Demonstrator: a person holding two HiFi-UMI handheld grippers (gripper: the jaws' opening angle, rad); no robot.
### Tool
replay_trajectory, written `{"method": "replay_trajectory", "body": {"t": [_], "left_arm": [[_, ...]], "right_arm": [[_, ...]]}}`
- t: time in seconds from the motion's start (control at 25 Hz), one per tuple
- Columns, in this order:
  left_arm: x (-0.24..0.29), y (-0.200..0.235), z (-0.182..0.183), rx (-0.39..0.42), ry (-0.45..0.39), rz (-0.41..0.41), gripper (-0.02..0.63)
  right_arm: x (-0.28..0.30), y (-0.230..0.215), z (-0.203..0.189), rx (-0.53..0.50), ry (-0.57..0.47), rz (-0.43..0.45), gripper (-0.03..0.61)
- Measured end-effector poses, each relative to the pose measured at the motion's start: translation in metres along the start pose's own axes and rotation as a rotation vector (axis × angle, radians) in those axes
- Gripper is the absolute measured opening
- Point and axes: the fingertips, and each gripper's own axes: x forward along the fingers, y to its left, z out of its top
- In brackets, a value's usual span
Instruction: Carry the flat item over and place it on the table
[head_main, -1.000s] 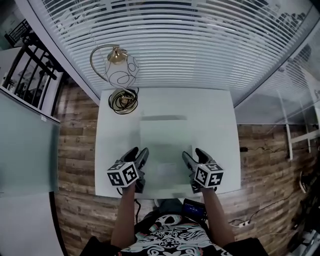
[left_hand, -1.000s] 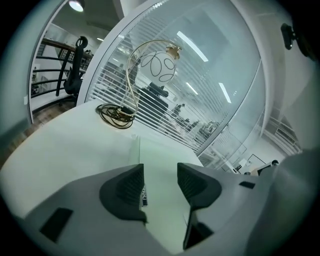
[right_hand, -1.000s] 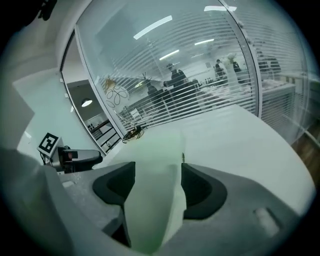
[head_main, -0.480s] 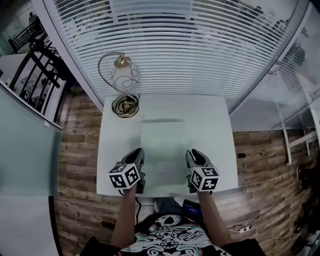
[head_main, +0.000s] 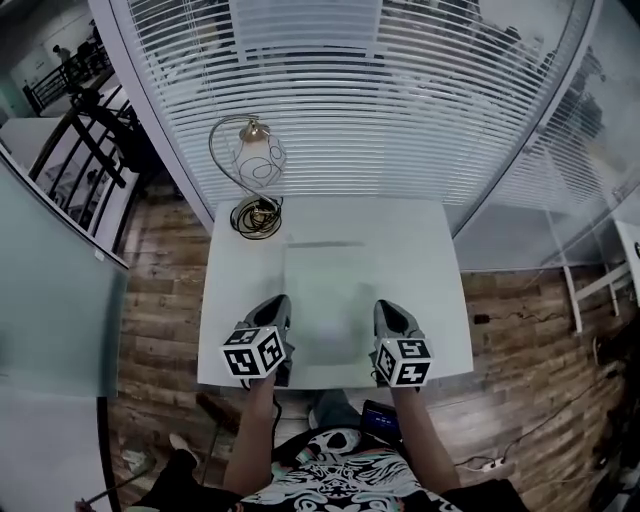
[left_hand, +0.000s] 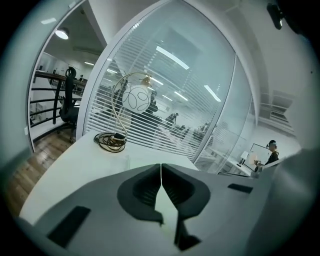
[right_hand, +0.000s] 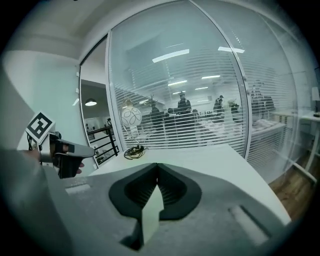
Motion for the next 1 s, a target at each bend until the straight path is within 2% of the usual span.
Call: {"method": "replay_trajectory", "body": {"t": [0.28, 1.0], "left_arm": [[-0.021, -0.005, 0.007, 0.059, -0.051, 0.035, 0.011], [-0.042, -0.017, 0.004, 0.076, -0.068, 0.026, 0.008]], "right_arm": [[-0.021, 0.010, 0.006, -0.024, -0.036, 0.000, 0.006], [-0.046, 0.006, 0.002, -0.025, -0.058, -0.037, 0.006]]}}
